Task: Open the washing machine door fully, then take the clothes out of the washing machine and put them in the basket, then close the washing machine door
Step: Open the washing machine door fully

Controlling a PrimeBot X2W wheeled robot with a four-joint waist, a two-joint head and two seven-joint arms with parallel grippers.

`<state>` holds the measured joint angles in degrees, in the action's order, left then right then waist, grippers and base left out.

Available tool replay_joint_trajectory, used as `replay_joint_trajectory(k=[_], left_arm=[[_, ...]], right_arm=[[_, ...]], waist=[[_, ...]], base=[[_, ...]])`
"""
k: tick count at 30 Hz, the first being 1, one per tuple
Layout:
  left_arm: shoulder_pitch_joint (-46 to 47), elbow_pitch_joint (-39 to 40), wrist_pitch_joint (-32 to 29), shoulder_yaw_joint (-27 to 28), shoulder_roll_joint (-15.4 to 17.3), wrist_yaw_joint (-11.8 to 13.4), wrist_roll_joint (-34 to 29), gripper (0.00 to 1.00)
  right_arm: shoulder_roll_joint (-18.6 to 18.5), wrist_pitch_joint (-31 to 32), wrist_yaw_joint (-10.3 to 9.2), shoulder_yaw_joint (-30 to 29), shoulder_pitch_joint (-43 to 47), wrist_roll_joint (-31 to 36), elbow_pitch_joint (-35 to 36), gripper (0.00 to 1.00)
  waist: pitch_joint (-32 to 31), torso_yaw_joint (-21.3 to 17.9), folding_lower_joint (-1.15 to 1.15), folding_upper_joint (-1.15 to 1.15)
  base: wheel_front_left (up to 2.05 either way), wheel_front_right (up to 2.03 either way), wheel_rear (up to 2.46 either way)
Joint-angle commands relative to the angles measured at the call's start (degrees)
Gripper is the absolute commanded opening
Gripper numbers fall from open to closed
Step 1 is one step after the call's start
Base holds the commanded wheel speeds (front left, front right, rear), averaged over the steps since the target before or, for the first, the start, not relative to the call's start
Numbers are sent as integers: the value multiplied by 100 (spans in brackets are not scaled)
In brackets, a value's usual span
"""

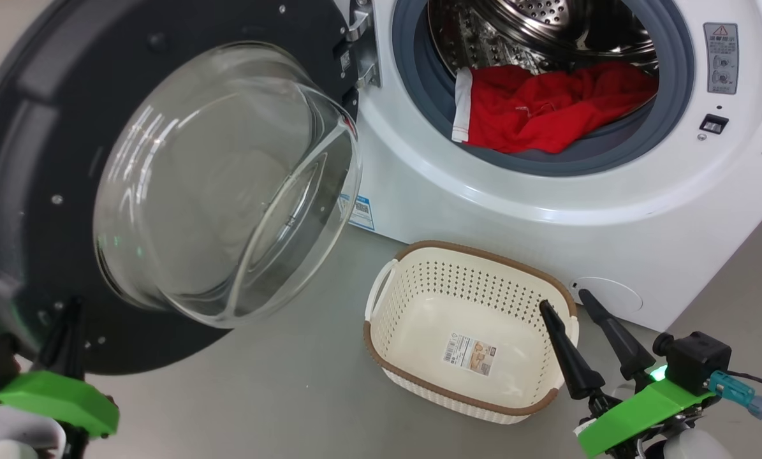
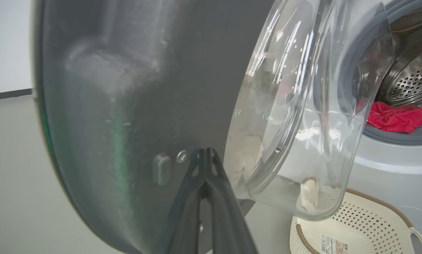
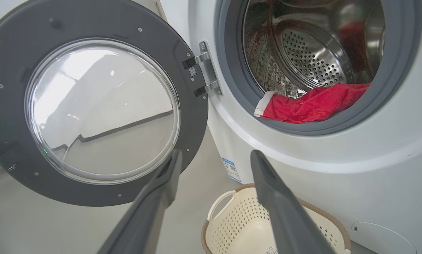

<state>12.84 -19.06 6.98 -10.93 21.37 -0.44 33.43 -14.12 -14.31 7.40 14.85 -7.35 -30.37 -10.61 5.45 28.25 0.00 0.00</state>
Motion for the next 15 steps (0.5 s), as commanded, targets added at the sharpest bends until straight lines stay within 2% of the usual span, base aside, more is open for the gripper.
replay_joint_trajectory(k=[1,15], left_arm=[[422,-60,-35,314,363,21,-42,0],[1195,-1320,9,223,516,-256,-39,0]], right_arm=[[-10,-69,9,112,-172,43,143,100],[3,-69,9,153,-216,23,97,100]], waist=[[37,9,0,0],[54,23,0,0]], base=[[0,0,0],[0,0,0]])
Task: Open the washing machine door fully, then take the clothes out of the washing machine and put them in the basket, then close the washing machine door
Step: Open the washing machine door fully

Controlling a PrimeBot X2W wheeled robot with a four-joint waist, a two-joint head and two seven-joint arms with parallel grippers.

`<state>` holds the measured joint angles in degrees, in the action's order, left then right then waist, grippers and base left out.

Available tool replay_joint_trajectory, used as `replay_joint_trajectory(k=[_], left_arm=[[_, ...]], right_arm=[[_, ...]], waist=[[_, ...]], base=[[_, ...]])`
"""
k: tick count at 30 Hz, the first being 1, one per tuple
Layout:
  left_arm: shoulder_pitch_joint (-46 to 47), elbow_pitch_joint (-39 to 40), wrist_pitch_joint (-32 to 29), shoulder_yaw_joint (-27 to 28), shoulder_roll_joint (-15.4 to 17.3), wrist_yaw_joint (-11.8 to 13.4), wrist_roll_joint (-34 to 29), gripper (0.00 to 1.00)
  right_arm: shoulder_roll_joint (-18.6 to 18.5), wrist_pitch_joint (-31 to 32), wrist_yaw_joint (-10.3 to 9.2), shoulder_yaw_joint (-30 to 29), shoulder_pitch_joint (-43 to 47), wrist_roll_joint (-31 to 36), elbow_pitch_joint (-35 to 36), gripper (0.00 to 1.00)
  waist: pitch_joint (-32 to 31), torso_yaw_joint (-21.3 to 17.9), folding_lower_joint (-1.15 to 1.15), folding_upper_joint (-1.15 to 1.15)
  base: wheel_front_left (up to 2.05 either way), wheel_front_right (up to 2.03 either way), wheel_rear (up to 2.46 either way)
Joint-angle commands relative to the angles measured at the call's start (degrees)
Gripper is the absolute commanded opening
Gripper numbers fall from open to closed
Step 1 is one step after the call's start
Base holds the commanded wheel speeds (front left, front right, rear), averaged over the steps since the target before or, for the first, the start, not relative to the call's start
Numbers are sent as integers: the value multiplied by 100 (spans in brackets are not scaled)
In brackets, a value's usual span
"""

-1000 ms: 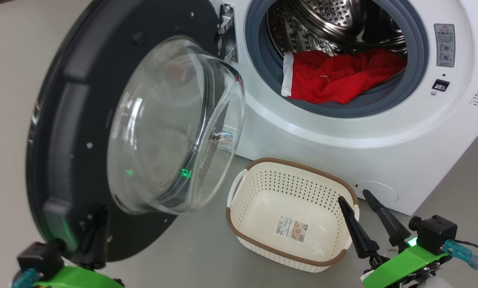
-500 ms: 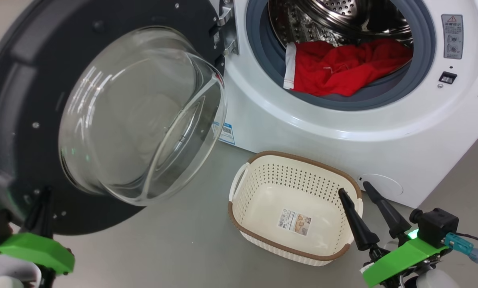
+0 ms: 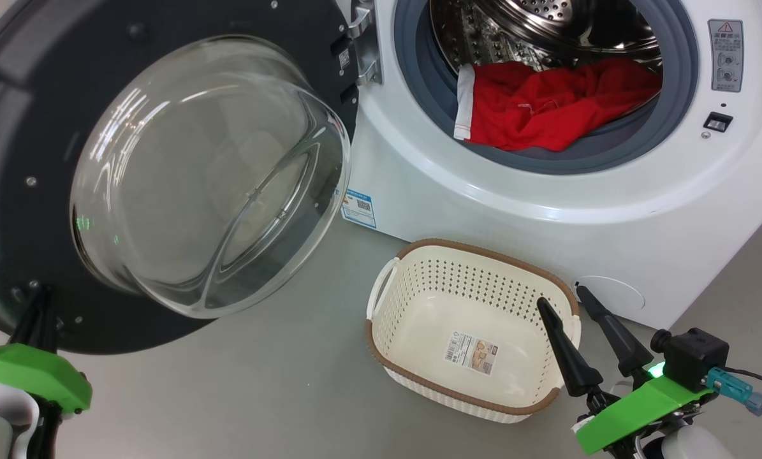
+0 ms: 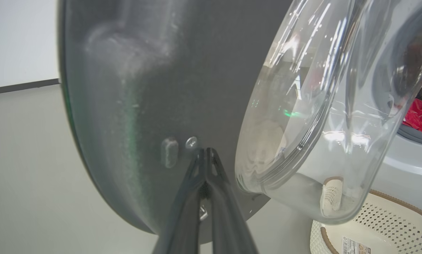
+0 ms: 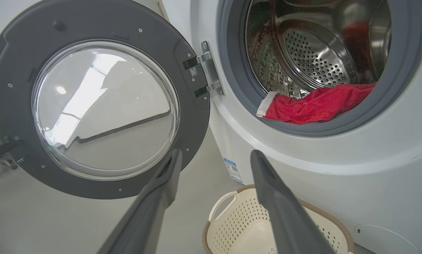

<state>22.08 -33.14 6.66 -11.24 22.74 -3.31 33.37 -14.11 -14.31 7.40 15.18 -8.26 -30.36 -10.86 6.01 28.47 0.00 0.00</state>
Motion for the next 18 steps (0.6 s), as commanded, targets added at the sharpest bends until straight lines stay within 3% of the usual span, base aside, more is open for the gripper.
replay_joint_trajectory(k=[1,18], left_arm=[[307,25,55,244,381,14,-34,0],[305,-125,332,65,314,-122,-4,0]], right_arm=[[2,-69,9,116,-120,17,120,100],[0,-69,9,81,-40,-3,94,100]], waist=[[-13,4,0,0],[-103,44,0,0]], base=[[0,0,0],[0,0,0]])
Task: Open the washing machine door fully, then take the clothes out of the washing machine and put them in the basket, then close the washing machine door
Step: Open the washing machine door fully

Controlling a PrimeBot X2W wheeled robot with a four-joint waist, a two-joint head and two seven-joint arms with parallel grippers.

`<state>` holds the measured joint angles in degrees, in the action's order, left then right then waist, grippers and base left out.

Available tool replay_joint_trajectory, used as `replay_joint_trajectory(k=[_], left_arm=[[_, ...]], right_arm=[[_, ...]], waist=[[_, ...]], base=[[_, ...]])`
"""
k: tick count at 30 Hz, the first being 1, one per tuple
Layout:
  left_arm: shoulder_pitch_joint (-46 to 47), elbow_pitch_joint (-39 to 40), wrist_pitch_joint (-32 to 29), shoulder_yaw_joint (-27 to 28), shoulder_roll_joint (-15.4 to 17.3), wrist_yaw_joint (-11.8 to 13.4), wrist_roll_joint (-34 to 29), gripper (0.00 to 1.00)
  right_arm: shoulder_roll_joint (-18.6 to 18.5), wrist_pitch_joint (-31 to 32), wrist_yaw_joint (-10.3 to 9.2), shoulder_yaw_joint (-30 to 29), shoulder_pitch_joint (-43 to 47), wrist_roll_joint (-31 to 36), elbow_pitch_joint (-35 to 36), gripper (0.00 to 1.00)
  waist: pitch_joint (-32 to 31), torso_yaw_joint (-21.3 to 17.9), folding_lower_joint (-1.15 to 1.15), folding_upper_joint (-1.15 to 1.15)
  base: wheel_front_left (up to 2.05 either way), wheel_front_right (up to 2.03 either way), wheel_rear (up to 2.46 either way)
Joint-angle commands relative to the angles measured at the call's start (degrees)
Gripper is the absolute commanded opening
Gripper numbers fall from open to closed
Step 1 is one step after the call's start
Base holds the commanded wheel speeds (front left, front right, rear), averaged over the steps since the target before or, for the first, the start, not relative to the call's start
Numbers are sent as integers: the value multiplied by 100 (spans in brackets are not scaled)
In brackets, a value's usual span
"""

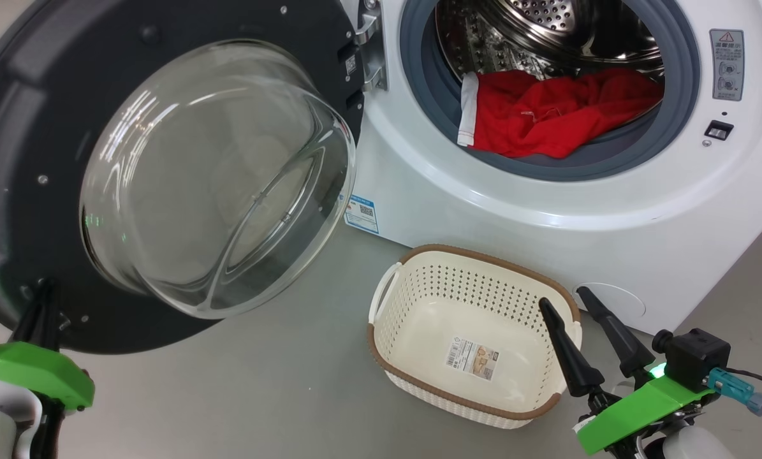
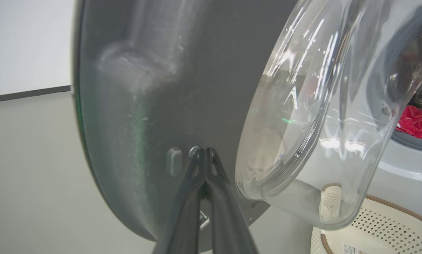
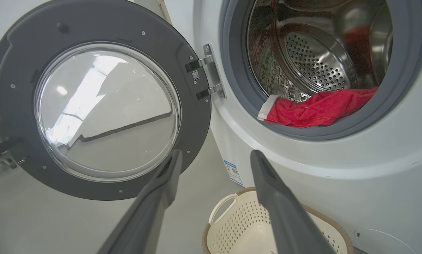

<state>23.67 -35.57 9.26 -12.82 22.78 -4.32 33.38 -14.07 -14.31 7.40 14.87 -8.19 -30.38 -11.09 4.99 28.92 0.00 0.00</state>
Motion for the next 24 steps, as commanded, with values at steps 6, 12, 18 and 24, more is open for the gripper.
replay_joint_trajectory(k=[6,12,18,24], left_arm=[[-71,427,111,182,270,35,12,0],[-382,939,154,162,205,148,42,26],[-719,1562,187,116,93,338,36,100],[-937,2042,246,79,12,517,-25,100]], right_arm=[[9,-69,9,120,-53,-15,99,100],[0,-69,9,119,-57,-21,101,100],[-24,-69,9,96,-86,-38,94,100],[-43,-69,9,120,-126,-41,97,100]], waist=[[-25,-39,0,0],[1,-101,0,0],[27,-139,0,0],[45,-203,0,0]], base=[[0,0,0],[0,0,0],[0,0,0],[0,0,0]])
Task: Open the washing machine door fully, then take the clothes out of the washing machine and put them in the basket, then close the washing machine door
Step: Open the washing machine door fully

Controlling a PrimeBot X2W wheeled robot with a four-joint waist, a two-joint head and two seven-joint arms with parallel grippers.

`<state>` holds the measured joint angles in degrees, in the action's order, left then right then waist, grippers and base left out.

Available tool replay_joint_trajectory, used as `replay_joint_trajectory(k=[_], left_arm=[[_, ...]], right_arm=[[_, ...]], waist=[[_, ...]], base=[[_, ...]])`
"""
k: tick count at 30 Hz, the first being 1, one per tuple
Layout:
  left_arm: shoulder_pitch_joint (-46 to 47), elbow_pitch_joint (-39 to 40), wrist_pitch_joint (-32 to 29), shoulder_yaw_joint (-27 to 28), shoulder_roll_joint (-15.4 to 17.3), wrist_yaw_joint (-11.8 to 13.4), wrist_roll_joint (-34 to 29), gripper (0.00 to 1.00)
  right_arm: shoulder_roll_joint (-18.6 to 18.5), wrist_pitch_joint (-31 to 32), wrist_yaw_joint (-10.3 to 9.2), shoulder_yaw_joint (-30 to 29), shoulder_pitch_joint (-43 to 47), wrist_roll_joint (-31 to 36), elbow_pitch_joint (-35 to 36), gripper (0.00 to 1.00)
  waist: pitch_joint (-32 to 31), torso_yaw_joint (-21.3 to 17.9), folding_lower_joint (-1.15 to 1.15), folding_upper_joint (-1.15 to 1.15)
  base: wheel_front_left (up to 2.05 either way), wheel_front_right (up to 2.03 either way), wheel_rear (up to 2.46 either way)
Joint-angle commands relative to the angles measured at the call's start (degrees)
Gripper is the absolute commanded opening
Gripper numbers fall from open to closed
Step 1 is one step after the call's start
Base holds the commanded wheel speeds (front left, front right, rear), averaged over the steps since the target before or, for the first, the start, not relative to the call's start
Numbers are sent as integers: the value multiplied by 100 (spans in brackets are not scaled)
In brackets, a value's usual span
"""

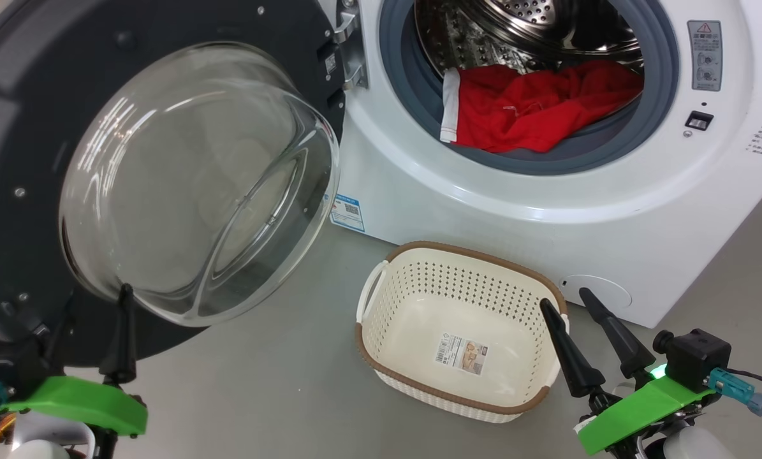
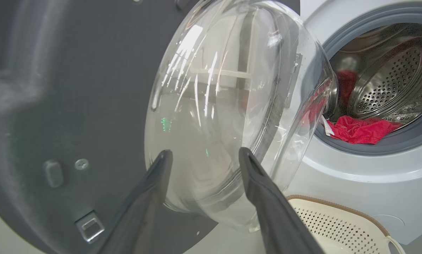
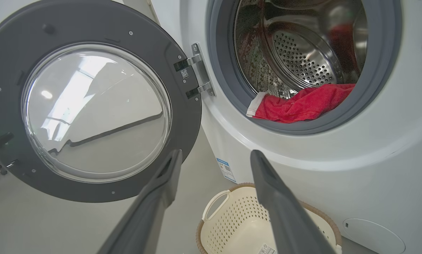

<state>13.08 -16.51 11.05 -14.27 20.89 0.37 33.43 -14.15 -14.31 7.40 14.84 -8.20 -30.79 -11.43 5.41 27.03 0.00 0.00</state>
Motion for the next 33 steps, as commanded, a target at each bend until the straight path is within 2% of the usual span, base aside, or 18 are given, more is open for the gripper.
replay_joint_trajectory(k=[1,9,16,33], left_arm=[[78,230,83,213,182,83,-48,100],[-233,865,214,98,13,296,-207,100],[-396,1203,280,-41,-130,384,-331,100],[-475,1200,350,-181,-404,463,-393,100]], right_arm=[[-41,-69,9,128,-131,1,134,100],[-89,-69,9,151,-159,26,157,100],[-134,-69,9,129,-166,59,209,100],[-139,-69,9,50,-170,166,321,100]], waist=[[4,-33,0,0],[12,-276,0,0],[-23,-580,0,0],[-102,-1605,0,0]], base=[[0,0,0],[0,0,0],[0,0,0],[0,0,0]])
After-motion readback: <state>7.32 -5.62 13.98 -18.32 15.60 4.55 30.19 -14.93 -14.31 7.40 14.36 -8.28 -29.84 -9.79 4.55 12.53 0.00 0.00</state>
